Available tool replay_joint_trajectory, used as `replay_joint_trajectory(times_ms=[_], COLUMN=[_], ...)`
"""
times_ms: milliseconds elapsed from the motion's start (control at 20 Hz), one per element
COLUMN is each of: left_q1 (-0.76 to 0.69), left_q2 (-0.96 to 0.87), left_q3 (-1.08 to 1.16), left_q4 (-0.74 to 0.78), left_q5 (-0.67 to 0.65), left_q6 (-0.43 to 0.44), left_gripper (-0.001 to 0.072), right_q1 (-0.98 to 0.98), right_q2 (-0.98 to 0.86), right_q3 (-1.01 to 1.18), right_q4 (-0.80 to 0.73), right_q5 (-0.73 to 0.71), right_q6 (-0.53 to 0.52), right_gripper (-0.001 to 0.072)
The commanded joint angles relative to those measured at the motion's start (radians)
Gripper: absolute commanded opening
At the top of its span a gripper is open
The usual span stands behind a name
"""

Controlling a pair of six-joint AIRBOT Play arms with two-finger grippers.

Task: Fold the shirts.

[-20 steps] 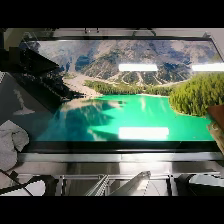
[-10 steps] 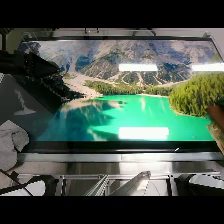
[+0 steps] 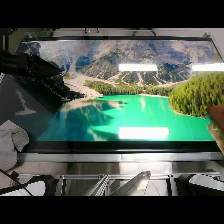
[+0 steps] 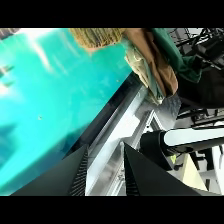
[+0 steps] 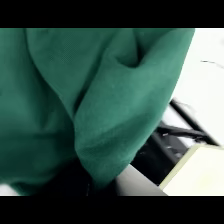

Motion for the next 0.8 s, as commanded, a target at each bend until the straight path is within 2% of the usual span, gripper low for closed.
replay_joint_trajectory(times_ms=[0, 50, 100, 150, 350, 450, 550, 600, 650, 700, 750], left_q1=[-0.001, -0.001, -0.001, -0.001, -0.001, -0.001, -0.001, -0.001, 0.0, 0.0, 0.004], left_q2=[0.0, 0.0, 0.0, 0.0, 0.0, 0.0, 0.0, 0.0, 0.0, 0.0, 0.0], left_q3=[0.0, 0.0, 0.0, 0.0, 0.0, 0.0, 0.0, 0.0, 0.001, 0.008, 0.026], left_q4=[0.001, 0.001, 0.0, 0.0, 0.0, -0.008, -0.035, -0.063, -0.099, -0.131, -0.134], left_q5=[0.0, 0.001, 0.002, 0.008, 0.02, 0.035, 0.042, 0.045, 0.058, 0.069, 0.084], left_q6=[0.0, 0.0, 0.0, 0.0, 0.0, 0.0, 0.0, 0.0, 0.0, -0.001, -0.026], left_gripper=[0.0235, 0.0235, 0.0235, 0.0236, 0.0236, 0.0236, 0.0235, 0.0234, 0.0196, 0.0007, 0.001], right_q1=[0.0, 0.0, 0.001, 0.001, 0.02, 0.061, 0.129, 0.168, 0.215, 0.262, 0.314], right_q2=[0.004, 0.002, 0.002, 0.002, 0.009, 0.027, 0.045, 0.055, 0.068, 0.082, 0.101], right_q3=[-0.131, -0.136, -0.136, -0.132, -0.083, -0.027, 0.071, 0.115, 0.154, 0.179, 0.19], right_q4=[-0.075, -0.075, -0.076, -0.079, -0.078, -0.076, -0.04, 0.01, 0.072, 0.137, 0.221], right_q5=[-0.156, -0.168, -0.173, -0.169, -0.146, -0.144, -0.16, -0.177, -0.201, -0.234, -0.281], right_q6=[0.003, 0.004, 0.004, 0.003, 0.005, 0.029, 0.076, 0.079, 0.079, 0.079, 0.08], right_gripper=[0.0035, 0.0243, 0.0498, 0.0545, 0.0544, 0.0532, 0.04, 0.03, 0.0113, 0.0021, 0.0022])
